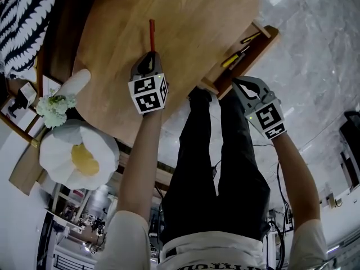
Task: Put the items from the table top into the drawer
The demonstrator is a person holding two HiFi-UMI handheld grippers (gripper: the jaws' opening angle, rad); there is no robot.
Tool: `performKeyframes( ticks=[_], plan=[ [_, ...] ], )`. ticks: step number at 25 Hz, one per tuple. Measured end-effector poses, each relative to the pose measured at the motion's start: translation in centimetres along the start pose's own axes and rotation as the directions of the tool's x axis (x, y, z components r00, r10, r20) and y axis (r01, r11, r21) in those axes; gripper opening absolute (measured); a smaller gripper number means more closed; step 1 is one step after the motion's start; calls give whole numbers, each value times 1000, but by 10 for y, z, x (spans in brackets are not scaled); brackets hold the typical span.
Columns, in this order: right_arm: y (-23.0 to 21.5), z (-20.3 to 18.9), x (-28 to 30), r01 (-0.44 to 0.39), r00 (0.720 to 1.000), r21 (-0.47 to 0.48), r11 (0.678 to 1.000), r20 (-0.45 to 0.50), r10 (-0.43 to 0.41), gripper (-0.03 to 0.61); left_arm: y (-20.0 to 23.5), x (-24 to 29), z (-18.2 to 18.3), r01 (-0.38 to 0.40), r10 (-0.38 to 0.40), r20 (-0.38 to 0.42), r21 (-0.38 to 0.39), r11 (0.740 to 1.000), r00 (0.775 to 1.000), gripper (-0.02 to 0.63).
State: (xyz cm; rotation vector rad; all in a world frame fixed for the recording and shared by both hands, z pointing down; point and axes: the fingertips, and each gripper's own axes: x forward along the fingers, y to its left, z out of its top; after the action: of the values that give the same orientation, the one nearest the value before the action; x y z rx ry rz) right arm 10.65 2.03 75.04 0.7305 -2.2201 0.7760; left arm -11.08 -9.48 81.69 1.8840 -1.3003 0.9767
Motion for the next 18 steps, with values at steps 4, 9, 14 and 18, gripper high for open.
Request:
performKeyframes(
  ticks=[4,9,14,18],
  plan=[
    [1,-9,-5,-3,1000,2,1000,-3,3,20,-20,-4,-6,23,-23,-2,38,999,1000,61],
    [-3,-17,-14,-4,1000,4,1000,-5,4,20,-55,-11,-14,59,-59,-4,100,993,998,61],
    [-5,-26,-24,-11,1000,-5,1000,-7,11,20,-86,-18,-26,89,-87,-25,108,990,996,61],
    [-9,-32,-32,-11,1000,-5,1000,-1,11,20,-110,-22,-36,107,-103,-36,128,986,994,61]
  ],
)
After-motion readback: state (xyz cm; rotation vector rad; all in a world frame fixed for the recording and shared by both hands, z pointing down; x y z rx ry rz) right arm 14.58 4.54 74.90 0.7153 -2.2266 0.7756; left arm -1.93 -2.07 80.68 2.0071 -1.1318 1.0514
